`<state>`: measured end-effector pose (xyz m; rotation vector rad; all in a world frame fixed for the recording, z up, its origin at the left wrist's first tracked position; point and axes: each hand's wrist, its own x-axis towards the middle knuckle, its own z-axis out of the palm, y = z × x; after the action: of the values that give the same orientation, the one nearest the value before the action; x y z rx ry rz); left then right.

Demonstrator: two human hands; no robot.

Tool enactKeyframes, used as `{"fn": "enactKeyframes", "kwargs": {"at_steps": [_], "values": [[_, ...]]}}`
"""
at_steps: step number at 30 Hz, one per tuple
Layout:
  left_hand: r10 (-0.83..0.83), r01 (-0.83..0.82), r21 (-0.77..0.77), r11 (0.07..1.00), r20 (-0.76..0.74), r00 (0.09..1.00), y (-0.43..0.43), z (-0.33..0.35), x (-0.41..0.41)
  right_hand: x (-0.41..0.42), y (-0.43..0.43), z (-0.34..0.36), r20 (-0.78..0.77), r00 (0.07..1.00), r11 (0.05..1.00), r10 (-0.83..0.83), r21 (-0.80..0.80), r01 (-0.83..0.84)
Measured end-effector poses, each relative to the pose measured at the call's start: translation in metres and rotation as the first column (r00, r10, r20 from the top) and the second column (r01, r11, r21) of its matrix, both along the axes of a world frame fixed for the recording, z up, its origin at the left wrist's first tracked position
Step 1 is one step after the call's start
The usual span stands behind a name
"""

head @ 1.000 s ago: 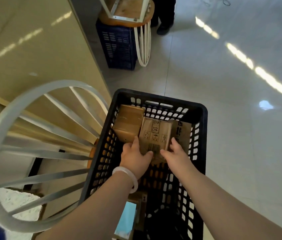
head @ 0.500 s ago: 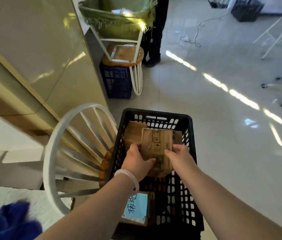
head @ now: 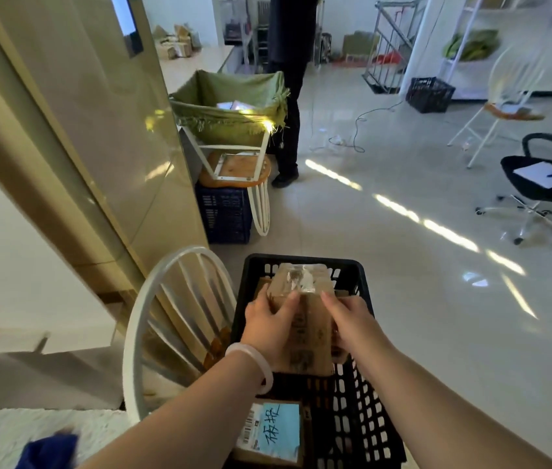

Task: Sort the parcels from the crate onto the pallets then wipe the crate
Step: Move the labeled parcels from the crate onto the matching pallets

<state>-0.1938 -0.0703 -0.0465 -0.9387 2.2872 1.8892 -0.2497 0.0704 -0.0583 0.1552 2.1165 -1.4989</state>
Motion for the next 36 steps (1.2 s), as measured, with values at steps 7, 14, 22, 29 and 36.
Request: {"fn": "enactKeyframes", "kwargs": {"at_steps": [7,14,22,29,36], "values": [[0.029,-0.031,-0.047,0.998,-0.045,0.999,-0.009,0.012,-0.001,0.006,-0.008,0.014,0.115,0.991,0.976,-0.074,-0.194,0.095],[-0.077,0.081,-0.161,0.984,0.026,0.997,-0.016,0.026,-0.001,0.016,-0.016,0.028,-0.173,0.980,0.995,0.096,-0.008,-0.098],[-0.096,0.132,-0.177,0.975,0.196,0.976,-0.015,0.030,-0.006,0.032,-0.020,0.028,-0.241,0.906,0.938,0.347,0.101,-0.332],[-0.038,0.027,0.120,0.992,0.089,0.995,-0.024,0.018,0.002,0.019,-0.007,0.028,-0.316,0.918,0.968,0.240,0.149,-0.202],[-0.052,0.036,0.362,0.931,0.035,0.998,-0.028,0.016,0.010,0.003,0.006,0.023,-0.240,0.962,0.984,0.128,0.154,-0.093]]}}
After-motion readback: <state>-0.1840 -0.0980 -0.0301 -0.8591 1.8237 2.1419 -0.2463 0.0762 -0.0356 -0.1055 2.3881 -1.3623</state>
